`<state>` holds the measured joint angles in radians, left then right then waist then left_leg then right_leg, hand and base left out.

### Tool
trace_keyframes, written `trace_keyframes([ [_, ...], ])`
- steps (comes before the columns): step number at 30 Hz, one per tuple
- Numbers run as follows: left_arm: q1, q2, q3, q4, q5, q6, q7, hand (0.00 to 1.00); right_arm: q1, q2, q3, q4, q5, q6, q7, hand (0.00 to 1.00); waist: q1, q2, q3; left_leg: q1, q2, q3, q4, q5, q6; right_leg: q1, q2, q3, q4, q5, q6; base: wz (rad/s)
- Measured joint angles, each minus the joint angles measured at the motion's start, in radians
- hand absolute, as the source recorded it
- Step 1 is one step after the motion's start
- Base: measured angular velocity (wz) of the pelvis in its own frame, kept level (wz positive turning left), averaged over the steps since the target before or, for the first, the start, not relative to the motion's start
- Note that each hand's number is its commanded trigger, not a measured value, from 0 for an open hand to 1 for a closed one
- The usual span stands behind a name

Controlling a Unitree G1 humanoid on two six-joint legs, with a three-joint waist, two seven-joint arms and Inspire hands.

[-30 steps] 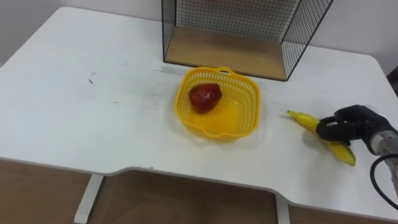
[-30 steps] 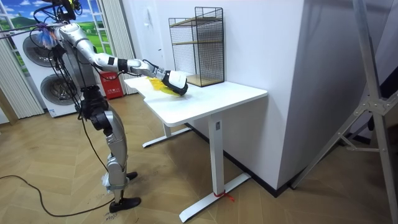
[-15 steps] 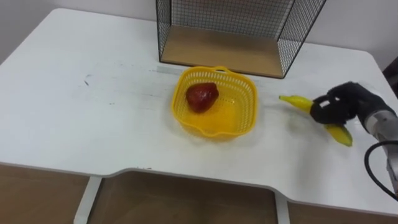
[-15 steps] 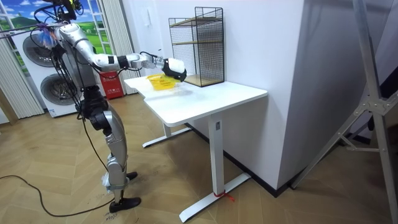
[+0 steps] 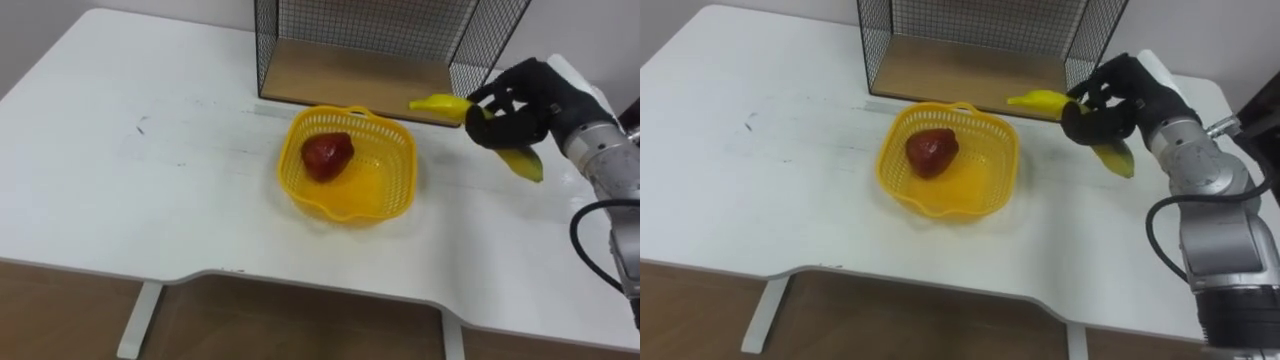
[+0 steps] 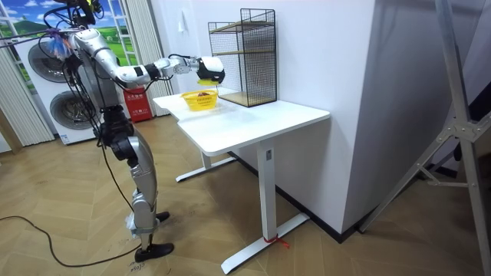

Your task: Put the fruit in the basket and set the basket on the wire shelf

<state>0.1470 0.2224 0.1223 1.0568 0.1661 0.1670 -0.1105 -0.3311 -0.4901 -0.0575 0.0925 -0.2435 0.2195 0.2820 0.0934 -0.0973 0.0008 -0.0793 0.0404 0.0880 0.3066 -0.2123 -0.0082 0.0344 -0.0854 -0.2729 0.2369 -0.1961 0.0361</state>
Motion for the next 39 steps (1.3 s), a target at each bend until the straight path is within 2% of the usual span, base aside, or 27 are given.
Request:
trace_keyframes([
  [3, 0.002, 0.000, 0.000, 0.004, 0.000, -0.002, 0.001, 0.00, 0.000, 0.015, 0.000, -0.039, -0.003, 0.000, -0.001, 1.00, 0.001, -0.001, -0.0002, 0.004, 0.000, 0.004, -0.004, 0.000, 0.000, 0.001, 0.000, 0.002, 0.000, 0.000, 0.000, -0.03],
  [11, -0.002, 0.001, -0.005, -0.001, -0.009, -0.020, -0.001, 0.00, 0.000, 0.016, 0.007, -0.096, -0.037, 0.000, 0.005, 1.00, 0.024, -0.007, 0.0007, 0.005, 0.000, 0.004, -0.005, 0.000, 0.000, 0.002, 0.000, 0.000, -0.001, 0.000, 0.000, 0.00],
  [24, -0.004, 0.004, -0.022, 0.003, -0.048, -0.028, 0.000, 0.00, 0.000, 0.017, 0.116, -0.185, -0.084, -0.001, 0.065, 1.00, 0.038, -0.004, 0.0097, 0.002, 0.000, 0.002, -0.004, 0.000, 0.000, 0.001, 0.000, -0.002, -0.001, 0.000, 0.000, 0.00],
  [30, -0.004, 0.003, -0.029, 0.003, -0.078, -0.030, 0.000, 0.00, 0.000, 0.061, 0.120, -0.196, -0.127, 0.000, 0.105, 1.00, 0.051, -0.002, 0.0112, 0.003, 0.000, 0.002, -0.006, 0.000, 0.000, 0.000, 0.001, -0.002, -0.002, 0.000, 0.000, 0.00],
  [39, -0.001, 0.003, -0.030, 0.003, -0.097, -0.036, 0.001, 0.00, 0.000, 0.082, 0.183, -0.196, -0.126, 0.000, 0.117, 1.00, 0.062, -0.001, 0.0111, 0.005, -0.001, -0.002, -0.005, 0.001, -0.001, 0.002, 0.001, -0.002, -0.002, 0.000, 0.000, 0.01],
])
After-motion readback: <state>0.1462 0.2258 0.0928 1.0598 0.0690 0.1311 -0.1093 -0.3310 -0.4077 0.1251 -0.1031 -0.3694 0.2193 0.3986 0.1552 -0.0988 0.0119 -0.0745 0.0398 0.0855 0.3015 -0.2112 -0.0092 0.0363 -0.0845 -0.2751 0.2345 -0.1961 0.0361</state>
